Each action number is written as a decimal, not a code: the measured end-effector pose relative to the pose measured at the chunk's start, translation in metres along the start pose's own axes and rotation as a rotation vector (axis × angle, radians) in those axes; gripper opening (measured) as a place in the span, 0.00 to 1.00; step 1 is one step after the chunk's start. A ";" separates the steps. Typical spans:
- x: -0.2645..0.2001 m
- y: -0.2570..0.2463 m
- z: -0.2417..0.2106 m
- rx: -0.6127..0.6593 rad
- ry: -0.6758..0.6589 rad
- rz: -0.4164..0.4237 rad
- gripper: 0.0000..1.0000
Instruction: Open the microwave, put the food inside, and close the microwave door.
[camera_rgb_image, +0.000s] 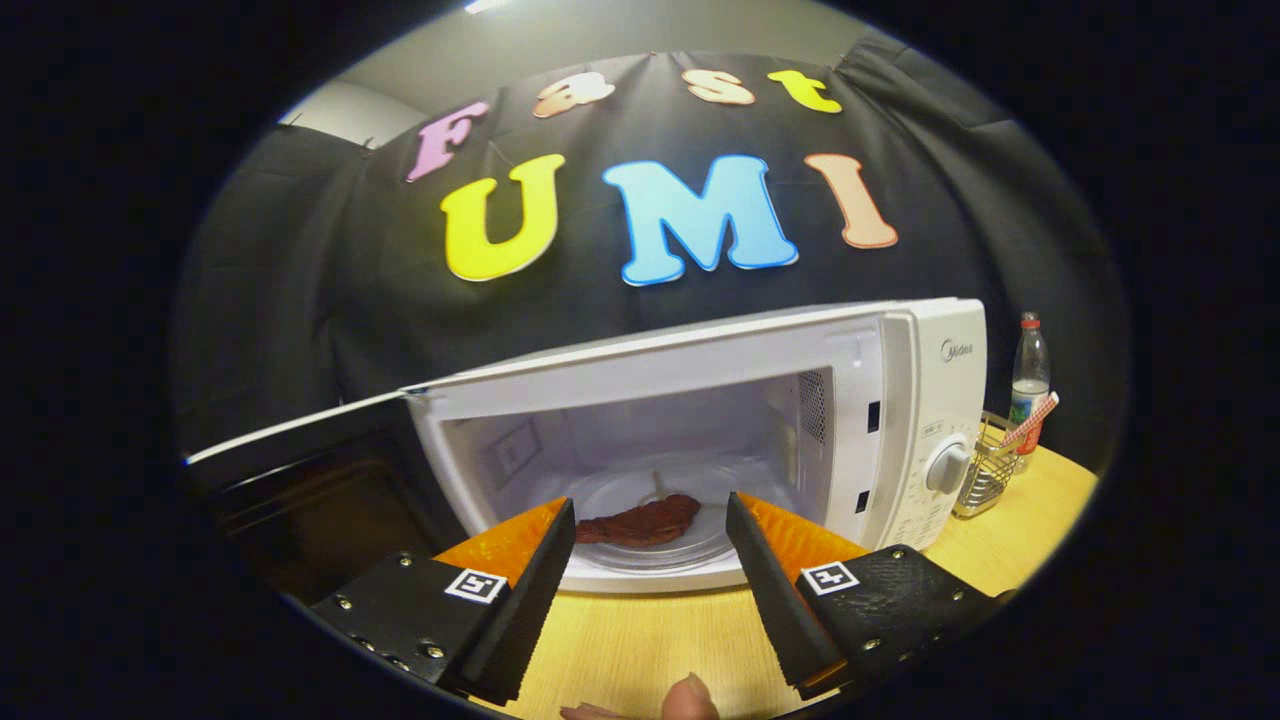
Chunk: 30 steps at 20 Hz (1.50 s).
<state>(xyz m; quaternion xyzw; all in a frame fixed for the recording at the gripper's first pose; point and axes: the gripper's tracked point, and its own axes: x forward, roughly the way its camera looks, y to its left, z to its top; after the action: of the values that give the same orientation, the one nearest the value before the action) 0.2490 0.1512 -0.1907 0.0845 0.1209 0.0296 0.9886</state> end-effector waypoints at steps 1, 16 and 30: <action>-0.023 0.011 0.006 -0.026 -0.019 0.039 0.92; -0.259 0.254 -0.032 -0.141 -0.093 0.707 0.87; -0.188 0.283 -0.101 -0.358 -0.012 0.544 0.01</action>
<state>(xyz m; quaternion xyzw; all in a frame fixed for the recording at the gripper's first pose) 0.0312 0.4314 -0.1937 -0.0611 0.0807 0.3131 0.9443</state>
